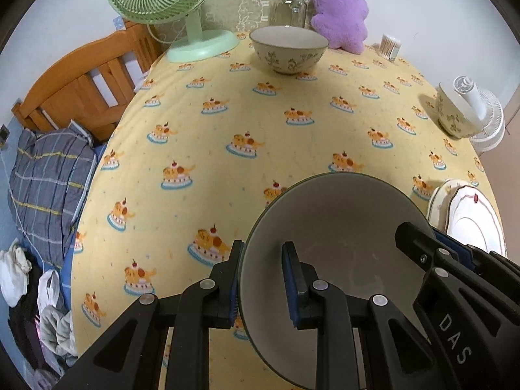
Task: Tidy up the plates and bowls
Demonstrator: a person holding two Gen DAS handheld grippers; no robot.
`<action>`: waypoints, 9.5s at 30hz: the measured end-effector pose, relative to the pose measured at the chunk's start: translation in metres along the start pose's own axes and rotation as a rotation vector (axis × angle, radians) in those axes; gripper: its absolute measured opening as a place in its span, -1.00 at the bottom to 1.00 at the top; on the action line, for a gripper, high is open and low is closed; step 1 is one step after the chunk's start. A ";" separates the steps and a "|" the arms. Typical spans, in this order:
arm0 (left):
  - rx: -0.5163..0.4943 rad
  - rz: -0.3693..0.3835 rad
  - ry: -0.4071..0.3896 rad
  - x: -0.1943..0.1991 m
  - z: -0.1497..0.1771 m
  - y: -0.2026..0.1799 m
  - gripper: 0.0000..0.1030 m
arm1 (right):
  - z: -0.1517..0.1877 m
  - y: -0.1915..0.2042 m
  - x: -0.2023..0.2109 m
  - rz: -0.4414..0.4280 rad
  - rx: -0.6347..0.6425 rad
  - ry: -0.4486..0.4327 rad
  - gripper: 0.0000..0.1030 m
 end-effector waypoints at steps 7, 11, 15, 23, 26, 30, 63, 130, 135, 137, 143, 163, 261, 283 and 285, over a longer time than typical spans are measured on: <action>0.017 -0.019 0.013 -0.003 0.008 -0.001 -0.59 | 0.006 -0.002 -0.006 -0.002 0.028 0.021 -0.61; 0.027 -0.019 0.020 -0.002 0.010 -0.001 -0.59 | 0.005 -0.001 -0.005 0.000 0.044 0.021 -0.61; 0.032 -0.004 0.023 -0.003 0.011 -0.002 -0.48 | 0.007 -0.001 -0.005 -0.005 0.039 0.025 -0.60; 0.010 0.021 -0.004 0.007 0.005 -0.002 0.30 | 0.004 0.002 0.002 0.008 0.040 0.002 -0.42; -0.010 0.032 -0.032 0.015 0.001 -0.002 0.57 | -0.002 0.006 0.013 0.017 0.066 -0.061 0.25; -0.036 0.055 -0.058 0.026 -0.005 -0.003 0.65 | -0.008 0.012 0.025 0.022 0.083 -0.106 0.46; 0.022 0.060 -0.249 0.038 -0.158 0.006 0.62 | -0.155 0.042 0.044 0.002 0.129 -0.250 0.62; 0.087 -0.072 -0.130 -0.119 -0.285 0.000 -0.56 | -0.311 0.027 -0.144 -0.065 0.114 -0.100 -0.42; 0.088 -0.062 -0.137 -0.105 -0.282 -0.004 -0.56 | -0.308 0.024 -0.128 -0.059 0.112 -0.116 -0.42; 0.087 -0.059 -0.139 -0.098 -0.279 -0.005 -0.56 | -0.306 0.024 -0.120 -0.057 0.112 -0.123 -0.42; 0.083 -0.052 -0.157 -0.070 -0.272 -0.009 -0.56 | -0.296 0.022 -0.089 -0.054 0.105 -0.139 -0.42; 0.078 -0.029 -0.227 0.031 -0.209 -0.008 -0.54 | -0.230 0.019 0.015 -0.055 0.062 -0.187 -0.42; 0.008 0.148 -0.023 0.032 0.011 0.009 0.55 | 0.002 0.022 0.035 0.005 -0.002 -0.072 0.56; -0.075 0.170 -0.160 0.083 -0.015 -0.003 0.67 | -0.010 0.018 0.096 0.052 -0.041 -0.224 0.61; -0.067 0.164 -0.166 0.083 -0.020 -0.009 0.67 | -0.016 0.014 0.096 0.041 -0.028 -0.230 0.61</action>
Point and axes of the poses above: each gripper's, at about its wrist camera, not at the fingertips, and x roughly against the way its jaws point, y to its left, z to its underside, the point moved 9 cm from there along -x, roughly the way its jaws point, and after that the axes turned 1 degree about y, right-handed, at the moved point
